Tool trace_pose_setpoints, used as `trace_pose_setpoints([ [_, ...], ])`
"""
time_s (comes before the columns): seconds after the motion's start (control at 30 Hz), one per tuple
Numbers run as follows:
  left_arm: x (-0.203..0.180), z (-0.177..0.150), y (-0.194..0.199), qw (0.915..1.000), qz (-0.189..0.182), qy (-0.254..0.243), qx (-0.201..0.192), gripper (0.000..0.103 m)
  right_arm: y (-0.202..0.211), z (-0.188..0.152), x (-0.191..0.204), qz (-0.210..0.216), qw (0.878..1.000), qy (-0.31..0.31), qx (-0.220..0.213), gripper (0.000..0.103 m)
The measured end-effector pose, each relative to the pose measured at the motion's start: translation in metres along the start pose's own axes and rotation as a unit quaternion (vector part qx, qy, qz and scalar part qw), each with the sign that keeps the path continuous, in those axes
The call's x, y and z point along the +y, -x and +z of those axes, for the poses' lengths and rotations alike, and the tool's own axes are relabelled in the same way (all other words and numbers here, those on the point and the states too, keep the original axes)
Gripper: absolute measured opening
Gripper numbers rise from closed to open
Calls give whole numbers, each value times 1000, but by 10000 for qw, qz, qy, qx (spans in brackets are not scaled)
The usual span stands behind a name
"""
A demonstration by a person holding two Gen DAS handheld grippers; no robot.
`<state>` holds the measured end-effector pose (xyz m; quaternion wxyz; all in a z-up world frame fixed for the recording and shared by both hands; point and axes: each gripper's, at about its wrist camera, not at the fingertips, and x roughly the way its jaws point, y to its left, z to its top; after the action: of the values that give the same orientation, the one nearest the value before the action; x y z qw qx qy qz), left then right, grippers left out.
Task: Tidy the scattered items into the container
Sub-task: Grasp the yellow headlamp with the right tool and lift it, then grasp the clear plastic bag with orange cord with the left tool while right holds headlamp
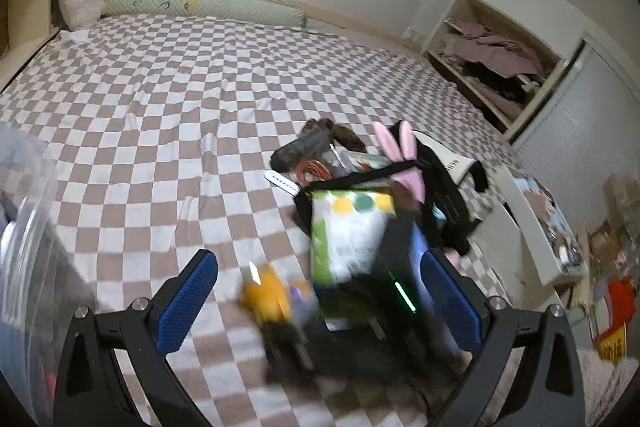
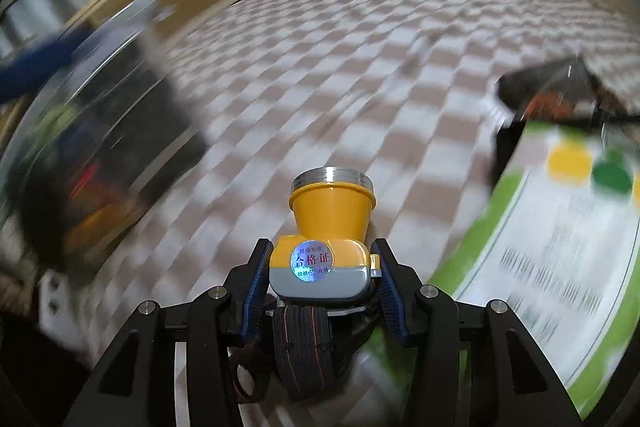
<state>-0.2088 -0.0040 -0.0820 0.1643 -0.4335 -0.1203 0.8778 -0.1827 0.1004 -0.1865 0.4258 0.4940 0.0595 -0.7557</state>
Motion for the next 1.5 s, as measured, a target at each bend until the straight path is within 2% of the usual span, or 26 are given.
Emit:
trace_pose_setpoints([
  [0.1, 8, 8, -36, 9993, 181, 182, 253, 88, 12, -29, 8, 369, 9993, -20, 102, 51],
  [0.27, 28, 29, -100, 9950, 688, 435, 586, 77, 31, -61, -5, 702, 9966, -326, 290, 51],
  [0.33, 35, 40, -127, 9925, 927, 425, 669, 69, 37, -78, -13, 780, 9948, -529, 381, 49],
  [0.4, 42, 49, -150, 9907, 1013, 445, 790, 57, 42, -94, -23, 880, 9925, -730, 426, 49],
  [0.5, 50, 58, -183, 9889, 833, 633, 1056, 56, 46, -108, -31, 1056, 9885, -1034, 326, 49],
  [0.57, 51, 63, -196, 9879, 570, 884, 1143, 58, 45, -112, -30, 1100, 9876, -1096, 230, 49],
  [0.63, 50, 68, -205, 9865, 150, 1134, 1172, 67, 47, -115, -30, 1111, 9880, -1059, 165, 49],
  [0.7, 47, 75, -208, 9837, -252, 1377, 1131, 91, 47, -116, -31, 1159, 9874, -1064, 146, 49],
  [0.77, 42, 86, -211, 9788, -643, 1627, 1065, 95, 44, -116, -31, 1215, 9864, -1098, 149, 49],
  [0.8, 38, 90, -214, 9770, -721, 1691, 1086, 96, 42, -116, -32, 1240, 9859, -1110, 150, 49],
  [0.93, 24, 98, -235, 9744, -480, 1621, 1481, 96, 37, -115, -31, 1333, 9844, -1139, 159, 50],
  [1.1, 17, 86, -258, 9658, -332, 1601, 2014, 93, 33, -117, -30, 1407, 9827, -1197, 150, 50],
  [1.13, 18, 83, -261, 9644, -292, 1658, 2041, 89, 32, -117, -30, 1428, 9821, -1223, 144, 50],
  [1.17, 21, 80, -262, 9622, -347, 1738, 2067, 71, 31, -117, -30, 1449, 9813, -1258, 140, 50],
  [1.2, 23, 77, -262, 9601, -407, 1801, 2100, 58, 30, -117, -29, 1459, 9810, -1273, 139, 50],
  [1.23, 24, 76, -262, 9605, -370, 1783, 2105, 54, 29, -117, -28, 1462, 9808, -1283, 139, 50],
  [1.27, 23, 74, -260, 9628, -326, 1673, 2097, 41, 28, -116, -26, 1459, 9809, -1280, 142, 50],
  [1.3, 23, 73, -257, 9642, -320, 1593, 2097, 33, 27, -116, -25, 1453, 9811, -1271, 145, 50],
  [1.4, 25, 71, -247, 9673, -265, 1487, 2038, 20, 26, -115, -22, 1468, 9805, -1300, 147, 50],
  [1.5, 34, 75, -235, 9706, -211, 1579, 1806, 16, 24, -115, -18, 1465, 9802, -1321, 151, 50],
])
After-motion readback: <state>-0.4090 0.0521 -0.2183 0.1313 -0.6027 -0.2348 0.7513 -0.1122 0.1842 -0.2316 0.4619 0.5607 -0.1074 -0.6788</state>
